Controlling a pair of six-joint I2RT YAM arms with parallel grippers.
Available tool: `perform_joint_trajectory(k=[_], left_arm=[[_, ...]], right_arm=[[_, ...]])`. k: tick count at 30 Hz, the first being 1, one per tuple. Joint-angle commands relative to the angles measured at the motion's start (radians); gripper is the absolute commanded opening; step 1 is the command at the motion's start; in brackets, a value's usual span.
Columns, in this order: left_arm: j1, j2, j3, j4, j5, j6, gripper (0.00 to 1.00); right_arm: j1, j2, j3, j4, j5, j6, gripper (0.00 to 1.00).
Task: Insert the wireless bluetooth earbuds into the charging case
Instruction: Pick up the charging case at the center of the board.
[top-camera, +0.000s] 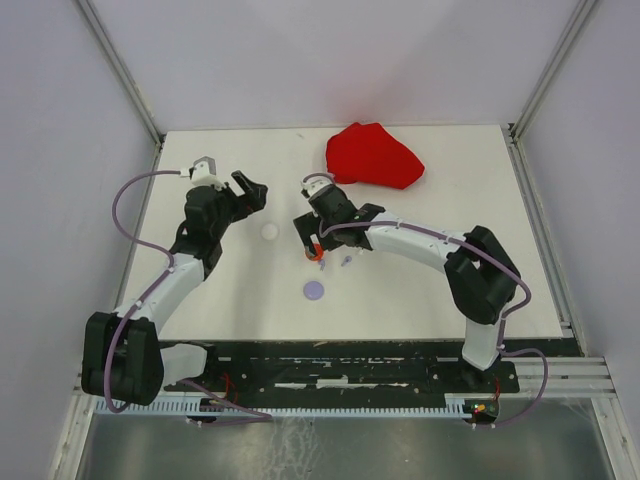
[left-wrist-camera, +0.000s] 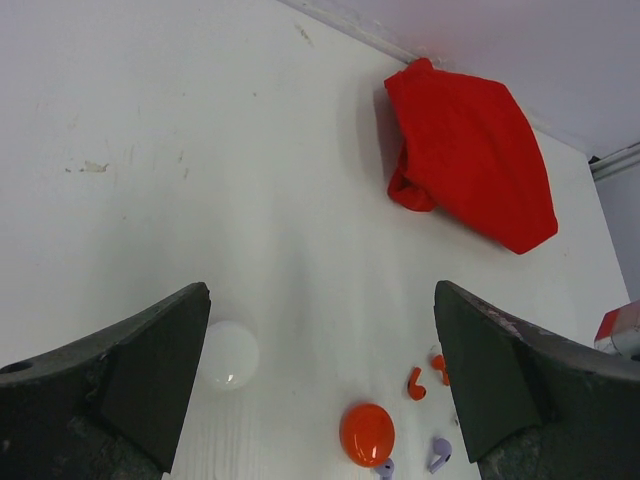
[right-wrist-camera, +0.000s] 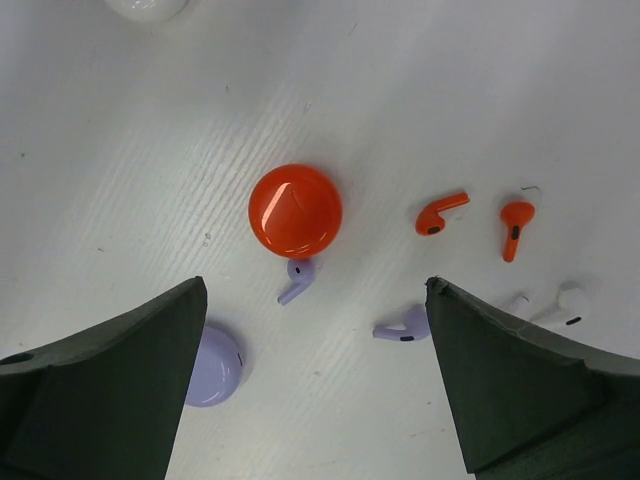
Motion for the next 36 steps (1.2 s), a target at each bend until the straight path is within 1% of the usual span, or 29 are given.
perform_joint_trajectory(k=[1,6,15,36], left_arm=[[0.003,-0.021,0.037,-0.025,-0.022,-0.038,0.99],[0.004,-0.018,0.034,-0.025,-0.022,-0.041,0.99],[0.005,-0.007,0.034,-0.027,-0.019,-0.043,0.99],[0.006,-0.016,0.033,-0.037,-0.011,-0.037,0.99]], right_arm=[[0.023,0.038,0.062,0.020,-0.024,0.081,0.99],[0.036,0.090,0.100,-0.011,-0.029,0.117,0.99],[0.041,0.128,0.094,-0.014,-0.034,0.201,0.99],[0.043,0.199,0.099,0.000,-0.089,0.225,0.99]])
